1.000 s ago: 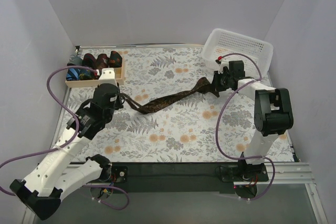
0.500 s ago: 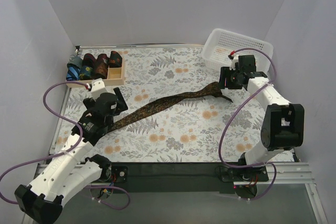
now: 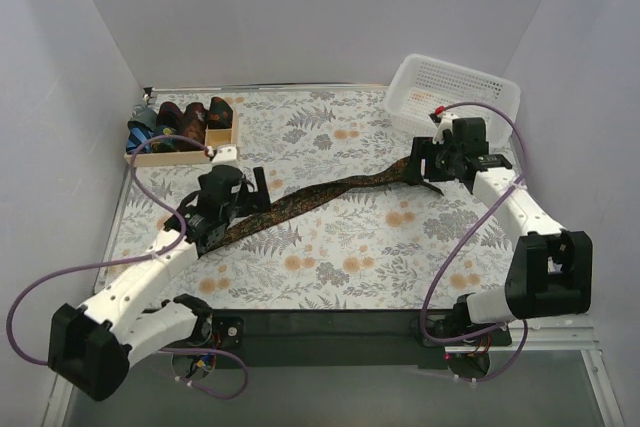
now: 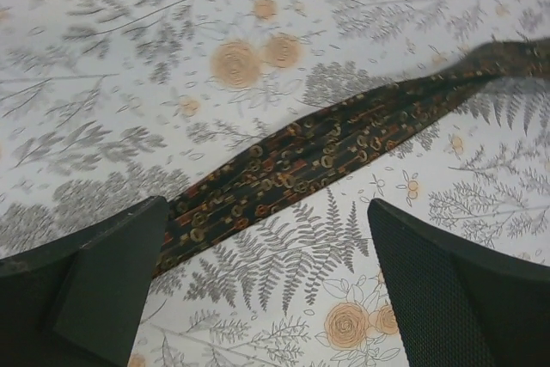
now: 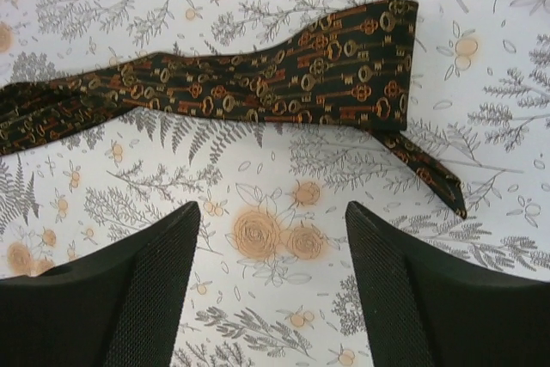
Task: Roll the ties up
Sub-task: Flatten the tie
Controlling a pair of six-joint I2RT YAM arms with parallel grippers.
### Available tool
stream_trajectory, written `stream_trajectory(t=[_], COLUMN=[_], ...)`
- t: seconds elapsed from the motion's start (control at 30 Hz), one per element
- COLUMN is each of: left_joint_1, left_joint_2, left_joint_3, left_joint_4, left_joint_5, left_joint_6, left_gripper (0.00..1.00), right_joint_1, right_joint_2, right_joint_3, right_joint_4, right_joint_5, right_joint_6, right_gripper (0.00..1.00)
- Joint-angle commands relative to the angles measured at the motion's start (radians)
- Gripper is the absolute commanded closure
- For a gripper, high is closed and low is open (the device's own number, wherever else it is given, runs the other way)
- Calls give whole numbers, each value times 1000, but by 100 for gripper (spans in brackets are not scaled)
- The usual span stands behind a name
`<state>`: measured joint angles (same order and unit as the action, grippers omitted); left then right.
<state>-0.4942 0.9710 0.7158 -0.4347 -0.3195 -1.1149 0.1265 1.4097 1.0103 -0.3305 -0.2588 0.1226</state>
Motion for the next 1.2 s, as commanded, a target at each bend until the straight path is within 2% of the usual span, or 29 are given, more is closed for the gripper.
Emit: stream_trajectory(t=[0.0,0.13,0.23,0.3,0.5,0.8,0.93,0.97,1.0,1.17], left_joint_1=[-41,-177,-225,-239,-280,-319,-333,-334,-336,-337], left_joint_2=[104,353,487,604,843,1044,1117,1143,1153,1221], left_joint_3=[49,152,253,304,493,631,668,672,678,729], left_joint_4=[238,362,424,488,576,620,629,634,651,680], left_joint_5=[250,226,267,307,416,543,554,553,554,531], left_joint_6=[205,470,533,584,697,817,856,862,863,879], left_gripper=[5,5,5,5,5,7,13,20,23,28], right_joint_1=[4,5,7,7,7,7,9,7,7,7], right_joint_2=[-77,-191,-276,-317,-442,-500,-509,-511,-512,-525], right_joint_3=[-56,-108,-153,-188,-211,-239,-253,-257,-262,-272], right_joint_4=[62,73,87,102,114,116,114,114,116,110], right_joint_5=[-8,38,43,30,23,32,30,30,30,27], right_joint_6=[48,100,158,204,259,244,236,235,232,223], right_gripper=[36,28,23,15,6,5,5,5,5,6])
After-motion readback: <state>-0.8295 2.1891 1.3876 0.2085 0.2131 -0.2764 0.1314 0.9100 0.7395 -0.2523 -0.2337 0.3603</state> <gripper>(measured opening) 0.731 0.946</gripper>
